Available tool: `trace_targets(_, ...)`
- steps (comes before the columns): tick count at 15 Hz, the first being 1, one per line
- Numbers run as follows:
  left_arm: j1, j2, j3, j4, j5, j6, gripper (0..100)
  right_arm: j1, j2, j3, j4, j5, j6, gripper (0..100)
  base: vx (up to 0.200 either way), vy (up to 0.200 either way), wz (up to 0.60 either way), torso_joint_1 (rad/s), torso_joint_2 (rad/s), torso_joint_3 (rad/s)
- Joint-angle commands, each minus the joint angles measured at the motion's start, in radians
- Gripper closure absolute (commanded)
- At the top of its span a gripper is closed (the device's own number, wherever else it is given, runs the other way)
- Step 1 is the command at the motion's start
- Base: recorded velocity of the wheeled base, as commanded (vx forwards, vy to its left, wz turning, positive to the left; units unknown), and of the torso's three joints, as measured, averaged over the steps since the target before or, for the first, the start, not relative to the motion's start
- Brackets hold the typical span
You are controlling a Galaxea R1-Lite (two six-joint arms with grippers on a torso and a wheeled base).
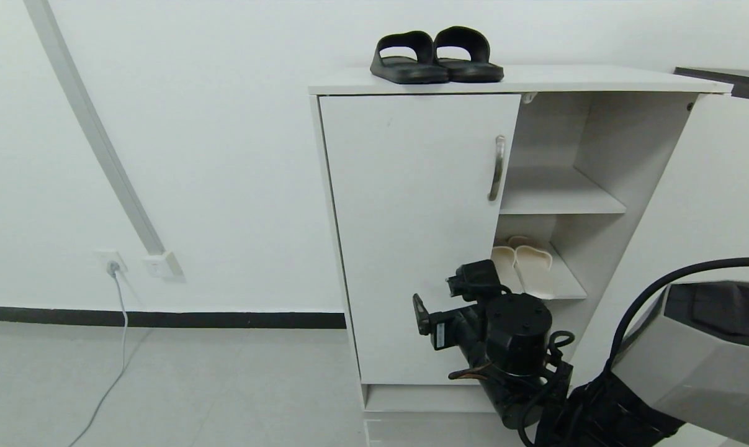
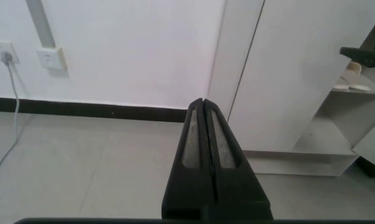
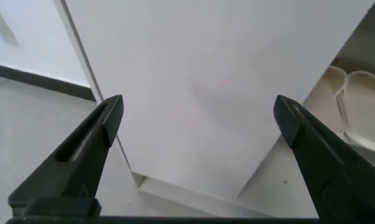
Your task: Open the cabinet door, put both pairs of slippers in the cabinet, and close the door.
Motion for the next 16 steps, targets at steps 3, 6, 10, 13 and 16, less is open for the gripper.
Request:
trace_targets(3, -0.001, 0.001, 0.000, 0.000, 0.001, -0.001, 100, -0.012, 0.017, -0.001, -0.004, 0.007, -0.019, 0, 0.000, 0.000, 0.00, 0.000, 0.00, 0.000)
trace_targets(6, -0.001, 0.001, 0.000, 0.000, 0.001, -0.001, 100, -0.017, 0.022, 0.007, 0.001, 0.007, -0.025, 0, 0.000, 0.000, 0.00, 0.000, 0.00, 0.000)
trace_targets(10, -0.001, 0.001, 0.000, 0.000, 0.001, -0.001, 100, -0.015, 0.032, 0.013, -0.012, 0.009, -0.044, 0, 0.000, 0.000, 0.00, 0.000, 0.00, 0.000)
trace_targets(13, -0.001, 0.001, 0.000, 0.000, 0.001, -0.001, 100, -0.015, 0.035, 0.014, -0.016, 0.009, -0.045, 0, 0.000, 0.000, 0.00, 0.000, 0.00, 0.000)
trace_targets(16, -0.001, 0.001, 0.000, 0.000, 0.001, -0.001, 100, -0.015, 0.035, 0.014, -0.016, 0.009, -0.047, 0, 0.000, 0.000, 0.00, 0.000, 0.00, 0.000)
